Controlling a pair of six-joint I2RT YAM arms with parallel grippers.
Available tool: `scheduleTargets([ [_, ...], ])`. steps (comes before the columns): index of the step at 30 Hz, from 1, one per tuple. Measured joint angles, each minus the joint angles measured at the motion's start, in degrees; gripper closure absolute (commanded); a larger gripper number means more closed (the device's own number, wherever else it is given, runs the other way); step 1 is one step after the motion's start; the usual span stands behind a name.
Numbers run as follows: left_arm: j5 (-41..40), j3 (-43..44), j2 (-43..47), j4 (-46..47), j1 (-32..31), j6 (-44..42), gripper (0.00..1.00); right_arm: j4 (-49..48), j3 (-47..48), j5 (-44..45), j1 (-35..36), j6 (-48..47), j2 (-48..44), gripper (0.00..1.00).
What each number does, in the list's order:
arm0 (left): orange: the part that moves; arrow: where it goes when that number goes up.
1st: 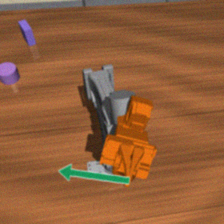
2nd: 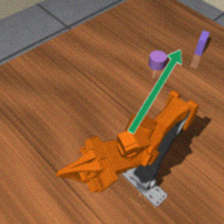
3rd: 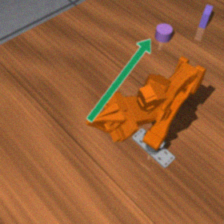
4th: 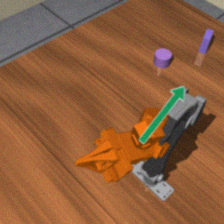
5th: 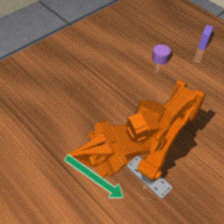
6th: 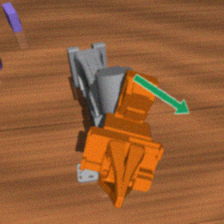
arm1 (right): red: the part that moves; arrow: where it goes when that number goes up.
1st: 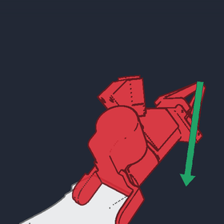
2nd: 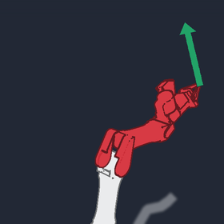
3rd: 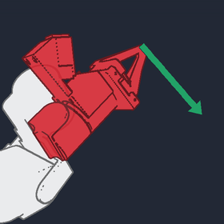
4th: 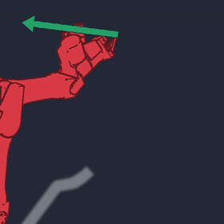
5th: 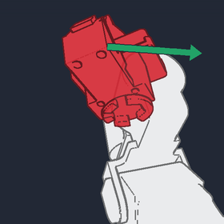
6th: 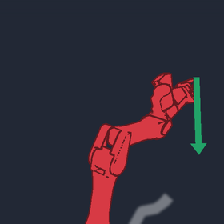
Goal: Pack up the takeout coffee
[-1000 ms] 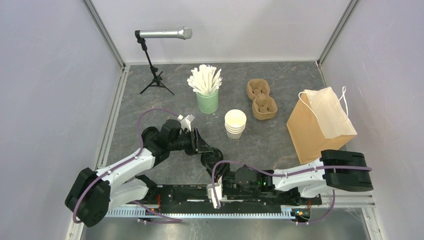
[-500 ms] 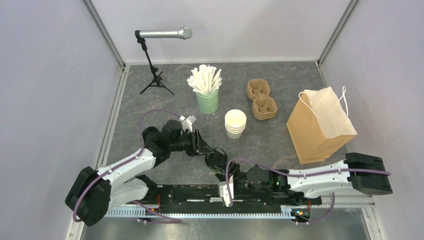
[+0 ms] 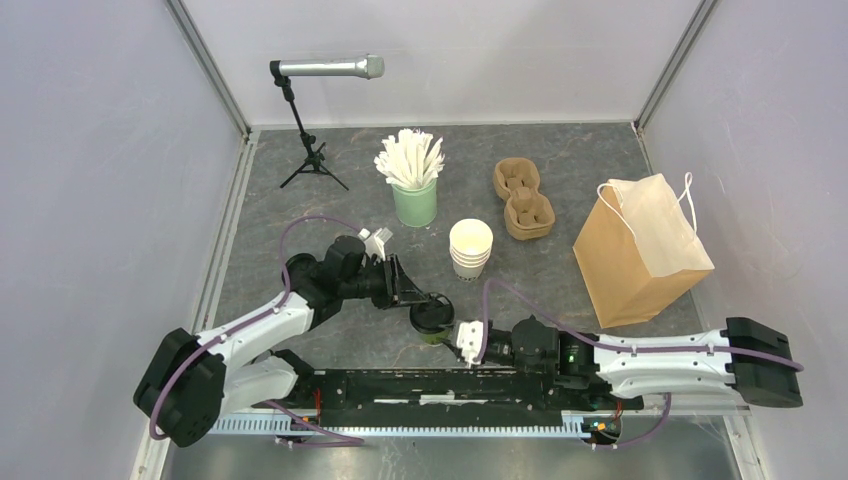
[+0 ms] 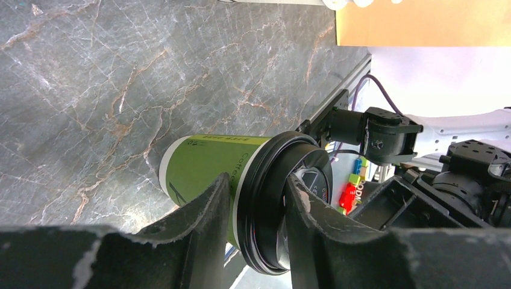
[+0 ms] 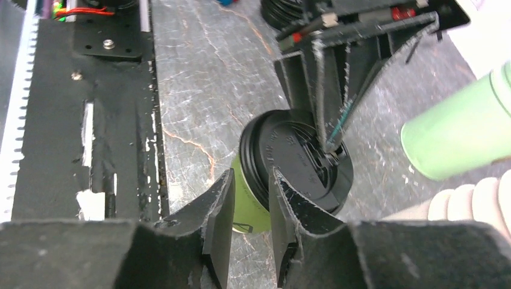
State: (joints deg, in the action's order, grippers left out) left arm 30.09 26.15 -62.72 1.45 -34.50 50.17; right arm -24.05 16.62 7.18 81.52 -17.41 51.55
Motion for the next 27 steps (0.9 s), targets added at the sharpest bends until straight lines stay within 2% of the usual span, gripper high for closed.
scheduleTargets([
  [7, 0.07, 1.22, -1.64, -0.04, 0.04, -0.07, 0.58, 2.64, 1.55, 1.29, -3.67, 9.68, 0.70, 0.74],
  [14, 0.46, 1.22, -1.64, 0.26, 0.02, -0.55, 0.58, 4.17, 4.68, 0.09, -4.76, 16.17, 1.40, 0.68],
  [17, 0.55, 1.20, -1.53, 0.39, 0.00, -0.81, 0.58, 4.22, 5.97, -0.46, -4.76, 18.18, 1.40, 0.67],
  [21, 0.66, 0.66, -0.72, 0.61, -0.20, -1.07, 0.58, 4.37, 6.58, 0.11, -4.76, 19.76, 1.57, 0.73],
  [27, 1.16, -0.28, -0.04, 1.62, -0.76, -1.18, 0.58, 5.97, 8.26, 3.06, -5.03, 19.80, 5.79, 0.75],
])
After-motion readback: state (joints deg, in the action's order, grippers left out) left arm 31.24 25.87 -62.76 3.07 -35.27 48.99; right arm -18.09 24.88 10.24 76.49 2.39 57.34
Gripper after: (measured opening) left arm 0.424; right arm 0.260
